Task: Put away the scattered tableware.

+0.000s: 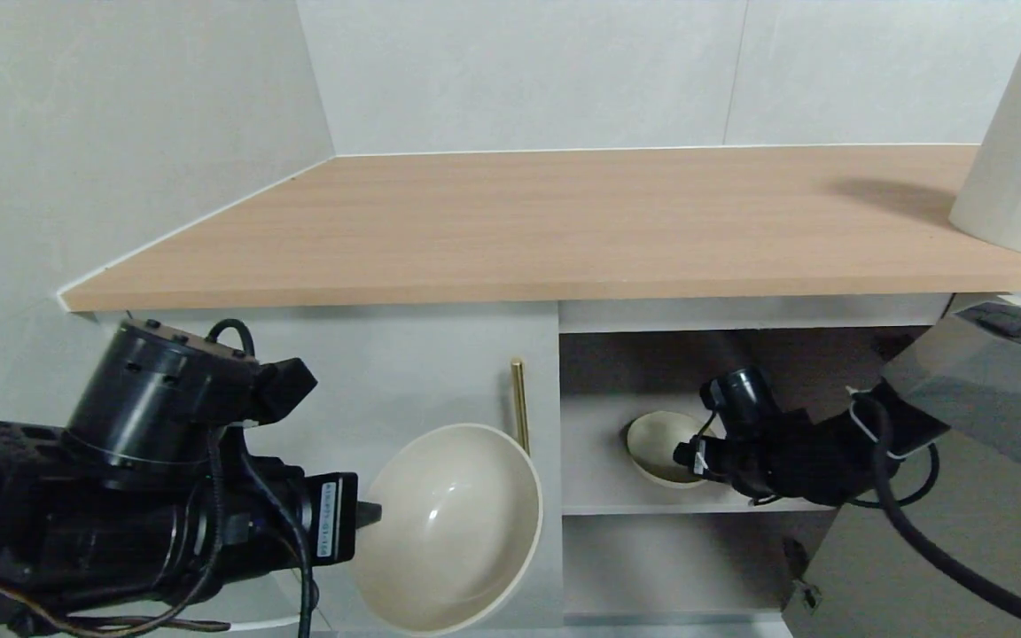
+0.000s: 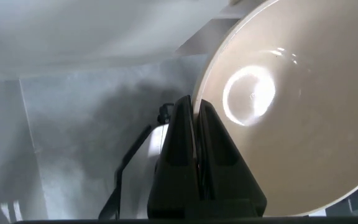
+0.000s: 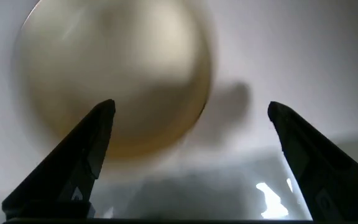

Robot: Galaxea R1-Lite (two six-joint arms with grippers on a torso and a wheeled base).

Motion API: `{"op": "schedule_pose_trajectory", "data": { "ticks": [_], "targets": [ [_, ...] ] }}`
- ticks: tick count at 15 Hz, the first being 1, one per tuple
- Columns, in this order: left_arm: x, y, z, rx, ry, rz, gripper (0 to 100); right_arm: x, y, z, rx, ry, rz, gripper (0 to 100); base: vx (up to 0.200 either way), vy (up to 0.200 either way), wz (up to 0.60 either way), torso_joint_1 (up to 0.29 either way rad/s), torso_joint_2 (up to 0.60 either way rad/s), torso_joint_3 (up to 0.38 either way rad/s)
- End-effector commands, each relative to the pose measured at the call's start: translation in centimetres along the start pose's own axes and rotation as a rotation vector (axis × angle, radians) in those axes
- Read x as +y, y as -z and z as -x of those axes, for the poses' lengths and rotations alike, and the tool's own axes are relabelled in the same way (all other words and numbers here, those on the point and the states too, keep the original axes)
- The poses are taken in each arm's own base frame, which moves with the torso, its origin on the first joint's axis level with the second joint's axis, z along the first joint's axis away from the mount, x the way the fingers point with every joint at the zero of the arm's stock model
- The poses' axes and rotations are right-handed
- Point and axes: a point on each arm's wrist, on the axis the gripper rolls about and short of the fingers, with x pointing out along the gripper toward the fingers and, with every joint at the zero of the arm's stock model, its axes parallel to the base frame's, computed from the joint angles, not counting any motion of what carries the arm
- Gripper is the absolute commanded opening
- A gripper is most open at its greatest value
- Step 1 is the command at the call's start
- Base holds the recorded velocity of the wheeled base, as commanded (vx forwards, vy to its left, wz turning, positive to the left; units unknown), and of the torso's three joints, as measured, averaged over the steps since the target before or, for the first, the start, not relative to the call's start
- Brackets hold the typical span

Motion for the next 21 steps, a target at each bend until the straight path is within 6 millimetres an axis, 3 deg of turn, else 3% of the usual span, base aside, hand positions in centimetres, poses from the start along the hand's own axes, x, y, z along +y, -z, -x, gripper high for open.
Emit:
{"op": "schedule_pose_trajectory", "data": {
  "ticks": [1, 2, 3, 4, 8, 11, 14, 16, 21],
  "targets": [
    [-1.0, 1.0, -2.5, 0.062, -0.071, -0.025, 0, 1.2, 0.2, 9.0, 0.014, -0.202, 0.114, 100, 0.0, 0.0, 0.0, 0.0, 0.0, 0.0],
    [-1.8, 1.6, -3.9, 0.075, -0.108, -0.02, 0, 1.3, 0.2, 11.3, 0.04, -0.279, 0.134, 100, 0.0, 0.0, 0.0, 0.0, 0.0, 0.0],
    [-2.2, 1.8, -4.8, 0.072, -0.121, -0.014, 0, 1.4, 0.2, 12.4, 0.055, -0.309, 0.144, 100, 0.0, 0.0, 0.0, 0.0, 0.0, 0.0],
    [-2.9, 2.4, -7.3, 0.059, -0.161, -0.001, 0, 1.2, 0.2, 15.0, 0.097, -0.376, 0.167, 100, 0.0, 0.0, 0.0, 0.0, 0.0, 0.0],
    [-3.5, 4.2, -9.3, 0.116, -0.2, -0.056, 0, 0.9, 1.3, 20.4, 0.181, -0.525, 0.29, 100, 0.0, 0.0, 0.0, 0.0, 0.0, 0.0],
    [-3.8, 4.3, -9.4, 0.121, -0.194, -0.061, 0, 1.9, 2.8, 20.9, 0.222, -0.55, 0.347, 100, 0.0, 0.0, 0.0, 0.0, 0.0, 0.0],
    [-4.2, 4.5, -9.2, 0.117, -0.177, -0.071, 0, 3.2, 4.7, 19.9, 0.283, -0.532, 0.406, 100, 0.0, 0.0, 0.0, 0.0, 0.0, 0.0],
    [-4.8, 4.8, -8.7, 0.115, -0.156, -0.088, 0, 4.4, 6.9, 16.9, 0.312, -0.385, 0.458, 100, 0.0, 0.0, 0.0, 0.0, 0.0, 0.0],
    [-5.3, 5.3, -8.9, 0.128, -0.146, -0.106, 0, 5.7, 7.4, 15.2, 0.27, -0.393, 0.445, 100, 0.0, 0.0, 0.0, 0.0, 0.0, 0.0]
  ]
}}
